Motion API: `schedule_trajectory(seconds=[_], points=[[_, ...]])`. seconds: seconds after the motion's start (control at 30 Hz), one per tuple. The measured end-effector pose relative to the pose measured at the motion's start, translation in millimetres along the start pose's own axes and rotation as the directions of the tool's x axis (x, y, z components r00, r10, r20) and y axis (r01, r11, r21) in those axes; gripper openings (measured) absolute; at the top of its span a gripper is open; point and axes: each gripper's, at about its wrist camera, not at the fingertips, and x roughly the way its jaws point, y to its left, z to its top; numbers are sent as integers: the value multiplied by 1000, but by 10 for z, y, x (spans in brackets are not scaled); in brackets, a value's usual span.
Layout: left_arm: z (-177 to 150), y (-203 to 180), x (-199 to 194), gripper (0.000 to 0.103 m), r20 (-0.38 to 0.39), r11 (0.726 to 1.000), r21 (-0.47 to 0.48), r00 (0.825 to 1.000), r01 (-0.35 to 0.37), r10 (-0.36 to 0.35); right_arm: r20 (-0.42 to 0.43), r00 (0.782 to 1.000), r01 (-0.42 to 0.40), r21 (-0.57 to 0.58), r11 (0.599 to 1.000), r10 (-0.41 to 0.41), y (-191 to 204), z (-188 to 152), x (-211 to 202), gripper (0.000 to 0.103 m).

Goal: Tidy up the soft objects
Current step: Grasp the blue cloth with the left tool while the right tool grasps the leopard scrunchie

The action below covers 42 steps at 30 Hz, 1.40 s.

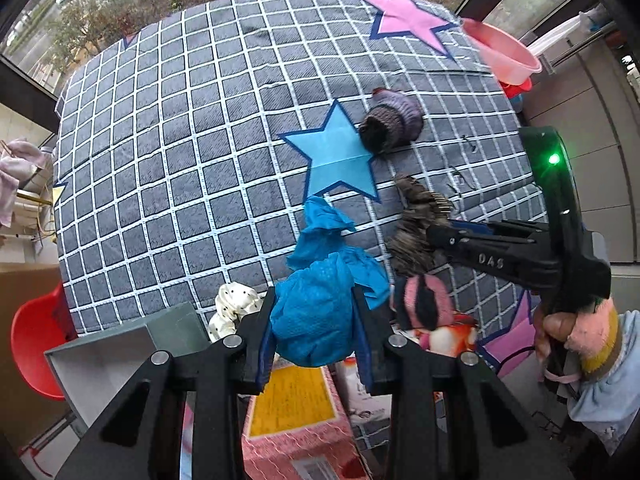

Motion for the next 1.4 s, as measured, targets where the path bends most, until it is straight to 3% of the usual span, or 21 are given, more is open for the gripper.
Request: schedule_trajectory(seconds=[0.13, 0.3, 0.33, 0.4, 0.53, 0.67, 0.73, 0.77, 0.8, 0.83, 0.9, 1.0, 1.2, 1.4], points=[[-76, -57, -49, 36, 13, 1000, 9, 1000, 10, -10, 39, 999, -33, 40, 999, 31, -146, -21, -282, 27], [-166, -64, -97, 36, 17, 1000, 2, 1000, 13, -13, 20, 1000, -13, 77, 997, 12, -177, -23, -250, 30], [-187, -63, -116, 36, 20, 1000, 0, 1000, 14, -14, 18, 1000, -1, 78, 997, -1, -138, -29, -188, 36], [-224, -59, -136, 36, 21, 1000, 3, 1000, 13, -13, 21, 999, 44, 42, 998, -45, -110, 10, -152, 87], [-283, -49, -153, 37, 13, 1000, -20, 1000, 13, -13, 29, 984, 180, -75, 981, -178, 107, 132, 88, 90], [-318, -51, -168, 37, 13, 999, -43, 1000, 14, -13, -10, 943, 323, -204, 924, -332, 309, 190, 528, 94], [-334, -54, -175, 37, 15, 999, -50, 1000, 18, -17, 12, 949, 310, -212, 927, -315, 326, 179, 534, 92], [-339, -57, -173, 37, 16, 998, -51, 1000, 20, -19, 12, 951, 304, -213, 929, -308, 326, 177, 517, 78], [-342, -64, -169, 37, 17, 998, -53, 1000, 22, -21, 21, 953, 299, -215, 929, -302, 330, 175, 474, 49], [-345, -72, -161, 37, 16, 998, -53, 1000, 25, -24, 30, 956, 291, -211, 933, -292, 327, 179, 396, 35], [-344, -98, -138, 37, 14, 998, -51, 1000, 27, -26, -8, 979, 200, -140, 970, -204, 203, 228, 299, 34], [-350, -186, -133, 37, 15, 999, -25, 999, 36, -36, -2, 991, 130, -37, 991, -130, -8, 234, 129, 34], [-415, -414, -163, 37, 16, 996, 69, 998, 64, -65, 68, 996, 45, 80, 996, -51, -293, -20, -325, 34], [-582, -681, -151, 37, -1, 976, 185, 993, 113, -114, 122, 992, 4, 196, 981, -29, -475, -451, -694, 34]])
